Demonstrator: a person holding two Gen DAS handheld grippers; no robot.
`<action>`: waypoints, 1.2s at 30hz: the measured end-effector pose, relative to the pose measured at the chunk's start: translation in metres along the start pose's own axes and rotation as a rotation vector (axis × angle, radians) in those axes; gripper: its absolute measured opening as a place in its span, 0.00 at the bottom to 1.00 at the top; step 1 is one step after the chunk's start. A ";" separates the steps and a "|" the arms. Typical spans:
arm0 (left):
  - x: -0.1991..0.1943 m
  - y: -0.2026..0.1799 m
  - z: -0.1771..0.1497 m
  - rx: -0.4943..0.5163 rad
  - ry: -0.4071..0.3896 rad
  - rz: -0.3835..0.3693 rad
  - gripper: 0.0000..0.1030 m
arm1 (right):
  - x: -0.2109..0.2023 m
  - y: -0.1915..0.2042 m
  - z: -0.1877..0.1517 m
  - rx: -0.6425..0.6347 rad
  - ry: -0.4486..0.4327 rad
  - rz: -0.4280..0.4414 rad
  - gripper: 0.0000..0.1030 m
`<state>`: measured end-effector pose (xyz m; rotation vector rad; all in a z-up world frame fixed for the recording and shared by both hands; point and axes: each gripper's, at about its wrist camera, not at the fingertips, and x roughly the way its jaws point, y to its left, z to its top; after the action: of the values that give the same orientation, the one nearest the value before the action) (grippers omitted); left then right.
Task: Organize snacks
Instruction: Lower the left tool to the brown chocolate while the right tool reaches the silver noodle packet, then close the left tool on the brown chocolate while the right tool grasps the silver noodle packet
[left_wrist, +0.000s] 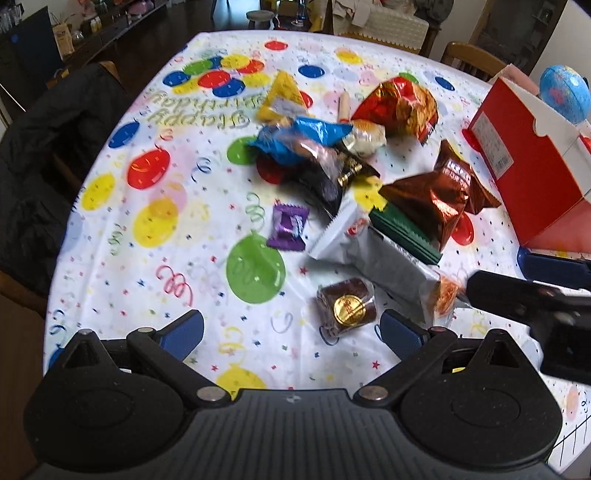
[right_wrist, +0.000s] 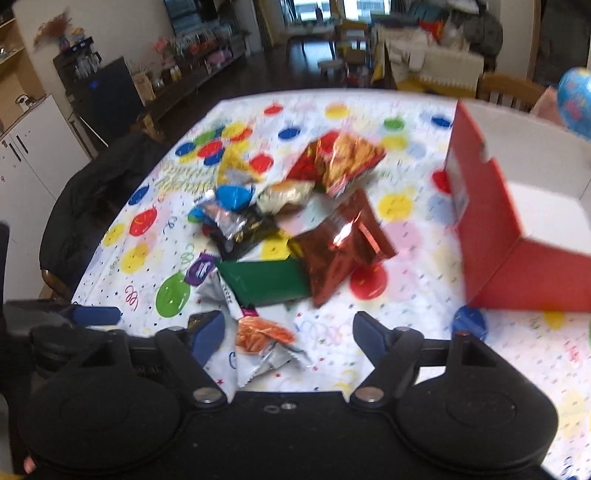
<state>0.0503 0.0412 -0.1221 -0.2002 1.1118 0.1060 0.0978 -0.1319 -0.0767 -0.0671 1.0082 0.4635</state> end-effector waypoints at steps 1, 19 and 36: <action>0.002 -0.001 0.000 -0.003 0.001 0.010 0.98 | 0.005 0.000 0.001 0.009 0.016 0.012 0.71; 0.022 -0.012 0.004 0.011 -0.003 -0.003 0.83 | 0.058 0.003 0.015 0.089 0.198 0.052 0.43; 0.016 0.000 0.003 -0.008 -0.005 -0.007 0.33 | 0.030 0.013 0.011 0.102 0.133 0.092 0.22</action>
<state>0.0599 0.0416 -0.1351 -0.2110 1.1053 0.1048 0.1142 -0.1074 -0.0935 0.0404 1.1674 0.4958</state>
